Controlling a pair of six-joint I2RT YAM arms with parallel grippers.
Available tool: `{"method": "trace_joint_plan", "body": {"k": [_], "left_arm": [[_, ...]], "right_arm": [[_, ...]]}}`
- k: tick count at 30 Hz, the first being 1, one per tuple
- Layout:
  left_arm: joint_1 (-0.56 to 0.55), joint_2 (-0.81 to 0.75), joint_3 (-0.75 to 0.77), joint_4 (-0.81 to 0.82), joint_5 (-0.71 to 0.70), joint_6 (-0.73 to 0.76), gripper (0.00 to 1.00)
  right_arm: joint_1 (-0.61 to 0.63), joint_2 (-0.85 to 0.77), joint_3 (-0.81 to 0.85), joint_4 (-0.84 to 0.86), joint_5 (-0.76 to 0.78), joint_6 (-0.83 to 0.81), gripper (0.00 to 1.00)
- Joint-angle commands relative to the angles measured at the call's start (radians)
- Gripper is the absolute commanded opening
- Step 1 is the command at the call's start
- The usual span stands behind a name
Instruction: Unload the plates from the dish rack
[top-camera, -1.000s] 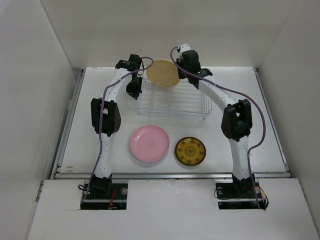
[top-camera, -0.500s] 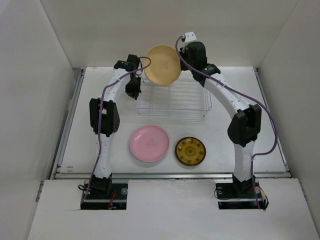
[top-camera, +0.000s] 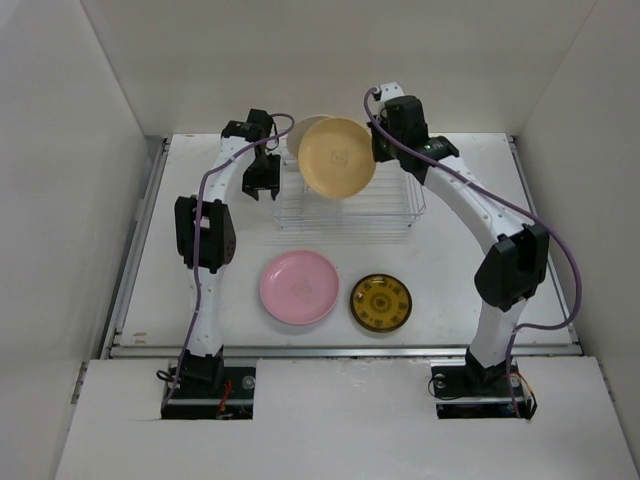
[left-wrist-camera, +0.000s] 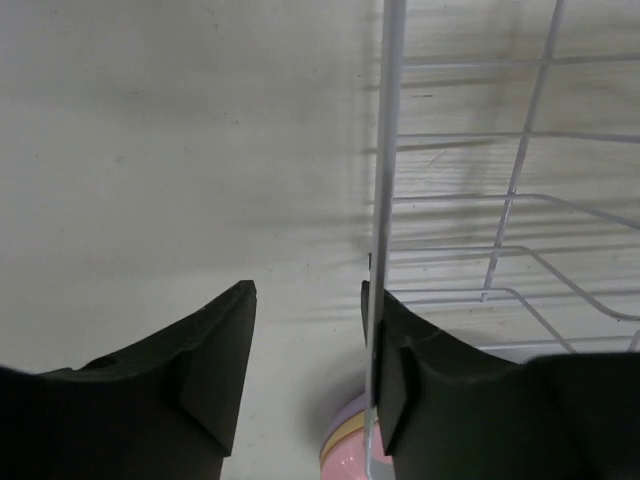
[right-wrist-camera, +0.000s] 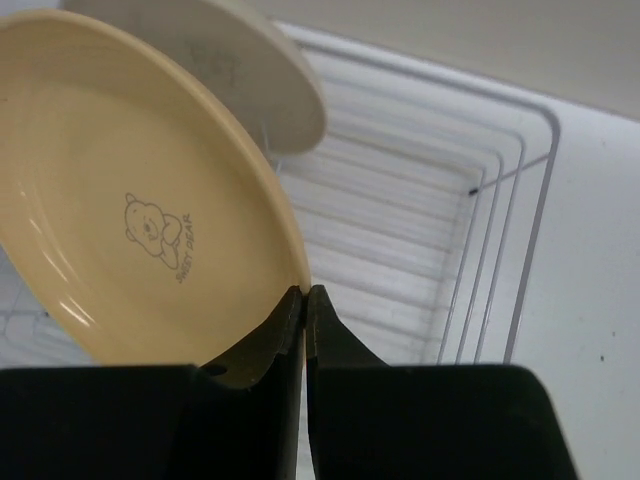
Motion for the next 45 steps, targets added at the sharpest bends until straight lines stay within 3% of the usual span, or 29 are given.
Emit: {"method": "trace_joint_plan", "body": {"k": [1,4,7,12,24,26,27,28,30,34,36,39,45], "left_arm": [[-0.006,-0.051,-0.015,-0.035,0.166,-0.057,0.45],[0.003,-0.072,-0.015,-0.022,0.176,-0.046,0.61],[0.014,-0.092,-0.006,-0.004,0.195,-0.046,0.66],[0.023,-0.103,0.016,0.025,0.195,-0.034,0.69],[0.023,-0.094,0.092,0.005,0.127,0.015,0.71],[0.023,-0.103,0.092,0.005,0.127,0.024,0.72],[0.023,-0.103,0.103,0.005,0.127,0.024,0.74],[0.023,-0.103,0.103,0.005,0.127,0.024,0.74],[0.023,-0.114,0.123,0.005,0.127,0.053,0.79],[0.023,-0.149,0.123,0.044,0.118,0.122,0.82],[0.014,-0.16,0.123,0.079,0.13,0.159,0.82],[-0.011,-0.169,0.112,0.206,0.118,0.223,0.82],[-0.035,-0.18,0.054,0.482,0.117,0.308,0.83]], "right_arm": [[0.007,-0.132,-0.04,-0.092,-0.069,0.039,0.0],[0.018,-0.172,-0.098,-0.191,-0.211,0.039,0.0],[0.047,-0.235,-0.211,-0.22,-0.322,0.039,0.0],[0.122,-0.303,-0.339,-0.2,-0.461,0.039,0.0],[0.256,-0.12,-0.375,-0.123,-0.438,0.094,0.0],[0.256,-0.09,-0.365,-0.146,-0.428,0.094,0.12],[0.256,-0.079,-0.365,-0.157,-0.441,0.079,0.41],[0.265,-0.068,-0.352,-0.17,-0.454,0.07,0.54],[0.274,-0.068,-0.33,-0.19,-0.455,0.059,0.64],[0.274,-0.155,-0.305,-0.19,-0.377,0.08,0.72],[0.251,-0.23,-0.293,-0.169,-0.245,0.113,0.74],[0.181,-0.278,-0.252,-0.169,-0.053,0.186,0.76],[0.047,-0.232,-0.135,-0.222,0.136,0.245,0.81]]}}
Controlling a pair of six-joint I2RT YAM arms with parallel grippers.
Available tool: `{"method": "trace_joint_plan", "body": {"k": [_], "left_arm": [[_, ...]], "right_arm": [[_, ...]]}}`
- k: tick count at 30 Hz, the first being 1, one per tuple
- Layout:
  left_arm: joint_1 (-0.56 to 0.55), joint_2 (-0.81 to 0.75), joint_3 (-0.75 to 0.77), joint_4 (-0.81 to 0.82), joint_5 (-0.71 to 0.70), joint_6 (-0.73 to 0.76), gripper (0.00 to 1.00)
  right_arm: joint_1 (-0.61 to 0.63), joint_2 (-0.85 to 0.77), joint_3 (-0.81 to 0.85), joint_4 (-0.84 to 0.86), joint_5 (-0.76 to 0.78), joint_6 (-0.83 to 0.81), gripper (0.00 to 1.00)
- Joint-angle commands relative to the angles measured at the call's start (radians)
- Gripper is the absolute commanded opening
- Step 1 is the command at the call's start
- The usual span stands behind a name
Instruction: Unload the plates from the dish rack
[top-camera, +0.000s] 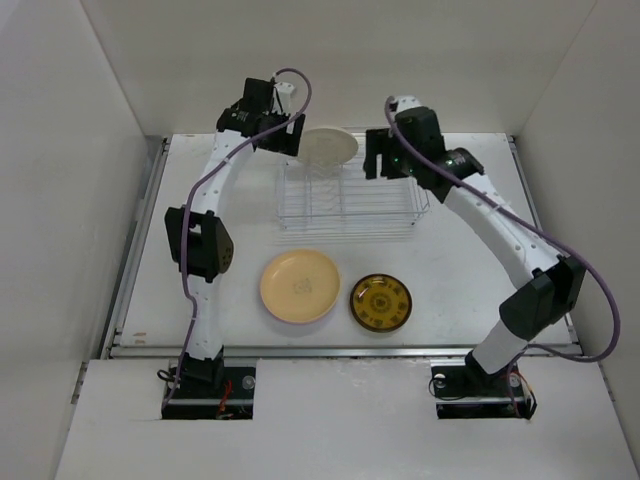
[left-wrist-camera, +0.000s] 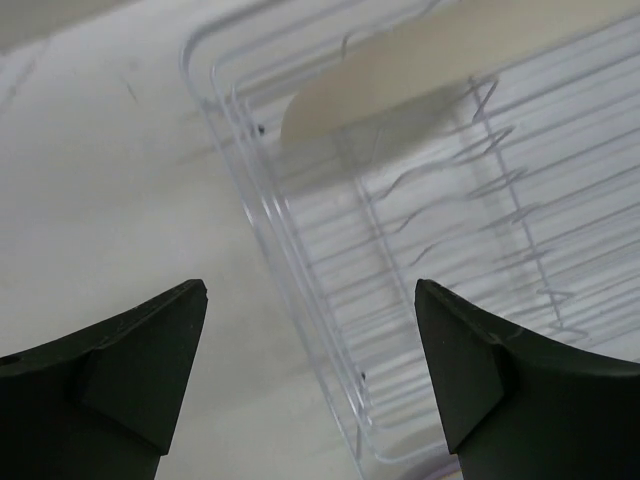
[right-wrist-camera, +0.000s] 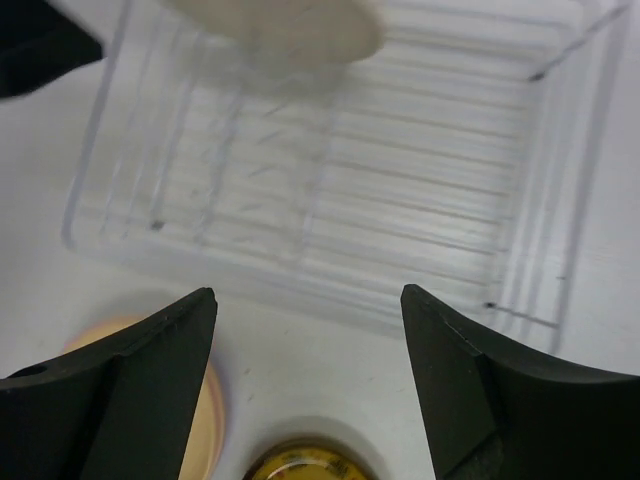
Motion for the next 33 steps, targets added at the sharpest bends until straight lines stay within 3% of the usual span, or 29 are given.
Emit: {"method": "trace_joint_plan", "body": {"k": [1,4,8,12,15,18,21,23,27,29,30,33], "left_arm": [[-0.011,-0.06,-0.023,0.243,0.018,0.068,0.83],[-0.02,-0.025,-0.053,0.407,0.018,0.068,0.83],[-0.052,0.064,0.002,0.446,0.053,0.175,0.8],[-0.082,0.104,0.002,0.467,0.029,0.321,0.75],[-0.091,0.133,0.002,0.516,0.003,0.334,0.52],[-0.091,0.166,0.014,0.588,-0.05,0.334,0.36],[-0.091,0.19,0.031,0.622,-0.094,0.356,0.33],[-0.091,0.19,0.031,0.635,-0.116,0.37,0.53],[-0.091,0.167,0.0,0.654,-0.136,0.383,0.61],[-0.082,0.154,-0.026,0.665,-0.088,0.383,0.71],[-0.082,0.154,-0.038,0.682,-0.074,0.383,0.84],[-0.073,0.171,-0.052,0.73,-0.074,0.383,0.91]], "right_arm": [[-0.098,0.053,0.085,-0.047,0.234,0.07,0.81],[-0.216,0.16,0.105,-0.037,0.265,0.094,0.81],[-0.338,0.239,0.085,0.073,0.149,0.117,0.81],[-0.383,0.328,0.085,0.131,0.071,0.085,0.81],[-0.392,0.385,0.109,0.131,0.061,0.054,0.81],[-0.401,0.441,0.131,0.143,0.051,0.054,0.79],[-0.401,0.461,0.131,0.155,0.041,0.045,0.78],[-0.401,0.461,0.122,0.155,0.015,0.045,0.78],[-0.401,0.451,0.087,0.178,0.006,0.024,0.78],[-0.401,0.451,0.077,0.187,0.006,0.014,0.78],[-0.401,0.451,0.077,0.187,-0.003,0.014,0.78],[-0.401,0.451,0.077,0.187,-0.003,0.004,0.78]]}}
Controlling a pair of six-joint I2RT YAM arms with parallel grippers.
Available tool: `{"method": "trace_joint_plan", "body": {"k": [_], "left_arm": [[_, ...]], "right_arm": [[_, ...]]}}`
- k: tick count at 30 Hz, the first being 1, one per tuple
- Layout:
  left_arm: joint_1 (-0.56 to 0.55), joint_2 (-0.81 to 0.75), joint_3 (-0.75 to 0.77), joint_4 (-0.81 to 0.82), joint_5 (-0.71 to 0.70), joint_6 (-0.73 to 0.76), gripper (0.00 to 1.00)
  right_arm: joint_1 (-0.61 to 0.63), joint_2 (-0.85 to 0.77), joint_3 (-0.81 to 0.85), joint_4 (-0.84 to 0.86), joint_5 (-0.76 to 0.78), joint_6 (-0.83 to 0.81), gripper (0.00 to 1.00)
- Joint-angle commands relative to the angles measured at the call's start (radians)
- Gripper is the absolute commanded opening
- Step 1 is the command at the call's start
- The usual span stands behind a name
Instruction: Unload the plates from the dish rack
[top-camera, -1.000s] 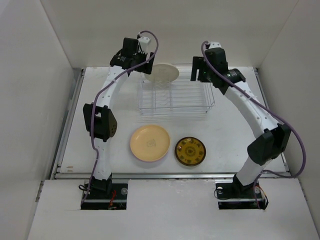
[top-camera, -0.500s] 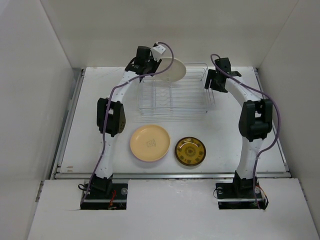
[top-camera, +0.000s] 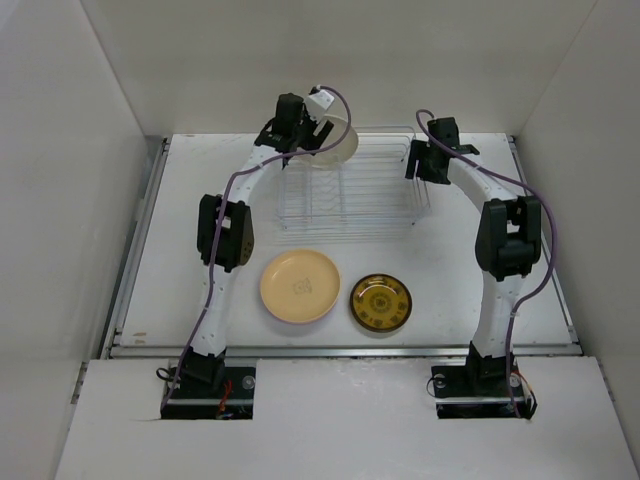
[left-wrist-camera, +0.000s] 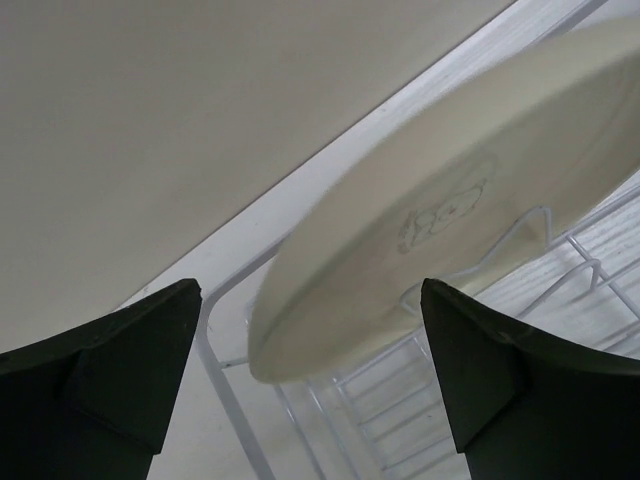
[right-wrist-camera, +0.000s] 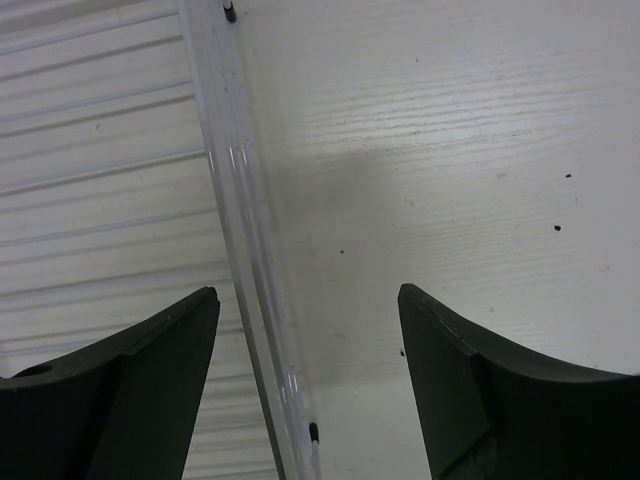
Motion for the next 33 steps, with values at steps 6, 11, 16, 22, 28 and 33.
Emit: {"method": "trace_joint_plan", "body": {"k": [6,11,16,22,28,33], "left_arm": [[0.033,0.032,0.087,0.078,0.116,0.012,0.51],[0.042,0.055,0.11,0.078,0.116,-0.022,0.13],[0.062,-0.012,0.047,0.087,0.093,-0.066,0.0],[0.091,-0.13,0.056,0.025,0.084,-0.164,0.0],[0.11,-0.201,0.116,-0.073,0.161,-0.275,0.0],[0.11,-0.241,0.154,-0.135,0.234,-0.367,0.0]], "right_arm": [[0.004,-0.022,0.0,0.052,-0.025,-0.04,0.77],[0.004,-0.022,-0.009,0.052,-0.034,-0.058,0.77],[0.004,-0.002,-0.009,0.052,-0.082,-0.068,0.65],[0.004,-0.021,-0.009,0.062,-0.131,-0.068,0.3],[0.004,-0.044,-0.058,0.082,-0.151,-0.068,0.09],[0.004,-0.055,-0.078,0.082,-0.151,-0.068,0.0]]}}
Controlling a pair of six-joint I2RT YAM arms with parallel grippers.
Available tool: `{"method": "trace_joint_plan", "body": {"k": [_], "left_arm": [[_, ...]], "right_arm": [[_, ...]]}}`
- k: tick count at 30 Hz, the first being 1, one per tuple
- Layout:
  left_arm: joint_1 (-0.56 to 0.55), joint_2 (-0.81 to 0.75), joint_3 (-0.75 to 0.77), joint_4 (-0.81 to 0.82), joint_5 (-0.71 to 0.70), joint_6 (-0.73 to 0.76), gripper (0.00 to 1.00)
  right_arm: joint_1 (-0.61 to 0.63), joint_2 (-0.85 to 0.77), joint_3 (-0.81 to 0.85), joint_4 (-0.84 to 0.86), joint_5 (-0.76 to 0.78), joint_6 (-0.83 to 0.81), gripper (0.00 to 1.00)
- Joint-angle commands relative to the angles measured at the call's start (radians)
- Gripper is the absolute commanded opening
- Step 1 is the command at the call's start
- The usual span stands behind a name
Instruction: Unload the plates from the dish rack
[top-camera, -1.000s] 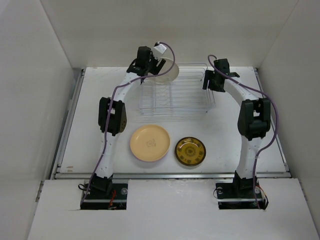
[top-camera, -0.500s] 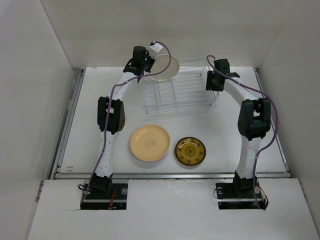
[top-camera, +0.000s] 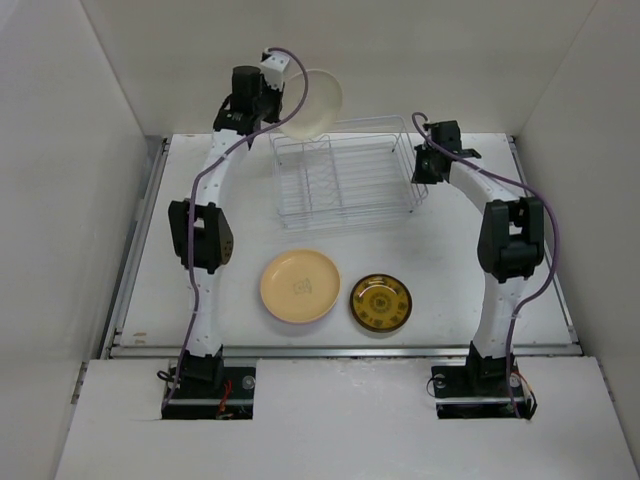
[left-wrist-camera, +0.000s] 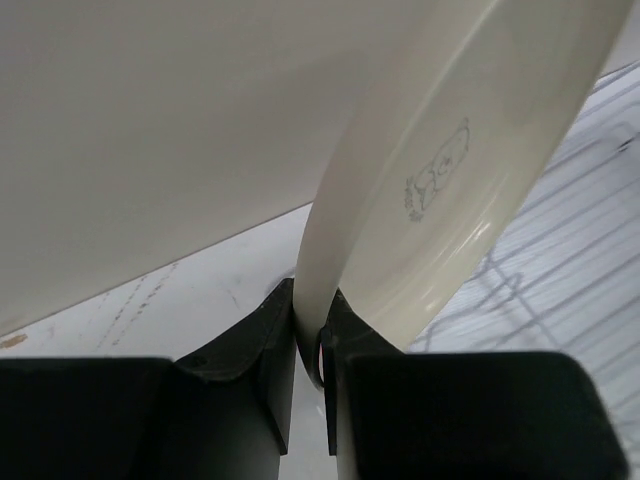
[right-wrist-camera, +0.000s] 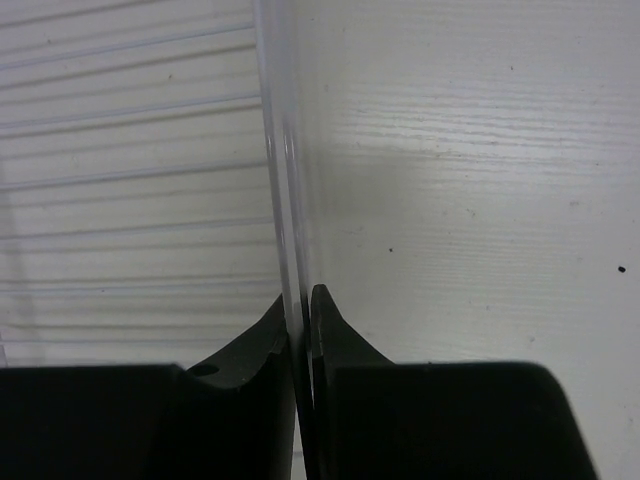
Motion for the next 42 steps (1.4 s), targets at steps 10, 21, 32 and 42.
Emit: {"method": "trace_joint_plan", "body": {"k": [10,21,32,42], "left_arm": [[0.026,-0.247,0.172,-0.592,0.335,-0.105,0.0],[-0.083,-0.445,-0.319,-1.35,0.368,0.682,0.0],[-0.238,-0.442,-0.597,-1.35,0.212,0.729,0.01],[-0.258,-0.371,-0.556,-1.35,0.189,0.684,0.98]], "right_arm": [[0.012,-0.101,-0.092,0.03,0.03,0.07,0.0],[0.022,-0.149,-0.166,0.059,0.032,0.127,0.0],[0.063,-0.167,-0.175,0.039,0.075,0.136,0.0],[0.063,-0.18,-0.202,0.051,0.116,0.174,0.0]]}}
